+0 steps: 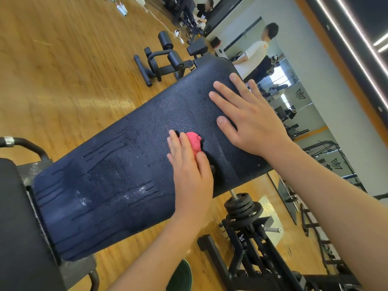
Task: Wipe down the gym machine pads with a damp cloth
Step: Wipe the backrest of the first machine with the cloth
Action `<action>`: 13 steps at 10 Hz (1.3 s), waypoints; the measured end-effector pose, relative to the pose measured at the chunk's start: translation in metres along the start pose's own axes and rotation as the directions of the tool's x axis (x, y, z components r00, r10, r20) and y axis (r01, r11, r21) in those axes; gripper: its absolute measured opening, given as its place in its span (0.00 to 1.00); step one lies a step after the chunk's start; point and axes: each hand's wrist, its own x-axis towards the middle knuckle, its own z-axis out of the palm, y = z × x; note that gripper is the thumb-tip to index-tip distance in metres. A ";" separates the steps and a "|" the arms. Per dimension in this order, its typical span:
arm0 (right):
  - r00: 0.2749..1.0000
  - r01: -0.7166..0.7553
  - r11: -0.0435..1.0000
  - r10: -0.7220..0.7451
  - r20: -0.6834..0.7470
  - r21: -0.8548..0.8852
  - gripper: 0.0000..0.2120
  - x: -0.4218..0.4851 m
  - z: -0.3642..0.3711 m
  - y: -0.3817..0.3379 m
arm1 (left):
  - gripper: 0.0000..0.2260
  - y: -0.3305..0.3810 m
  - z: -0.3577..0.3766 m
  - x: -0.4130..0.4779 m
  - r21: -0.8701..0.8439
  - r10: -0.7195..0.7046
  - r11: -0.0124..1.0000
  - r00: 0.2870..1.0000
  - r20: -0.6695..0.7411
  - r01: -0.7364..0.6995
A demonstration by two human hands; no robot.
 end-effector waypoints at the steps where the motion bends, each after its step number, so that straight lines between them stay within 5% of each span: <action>1: 1.000 -0.005 1.000 0.005 0.001 0.001 0.27 0.000 0.000 0.000 | 0.23 -0.006 -0.011 0.017 0.040 0.066 0.997 0.998 0.001 -0.066; 3: 1.000 -0.007 1.000 0.007 0.002 0.008 0.27 0.000 0.000 -0.001 | 0.22 -0.021 -0.012 0.029 0.099 0.206 0.974 0.978 -0.018 -0.203; 7: 1.000 -0.009 1.000 0.009 -0.003 0.006 0.27 0.000 0.003 0.001 | 0.23 0.007 0.013 0.035 0.025 -0.047 0.998 0.983 -0.175 0.052; 13: 1.000 -0.014 1.000 0.014 -0.001 -0.006 0.27 0.000 0.002 0.001 | 0.24 0.009 0.033 -0.036 0.093 -0.014 0.995 0.991 -0.134 0.027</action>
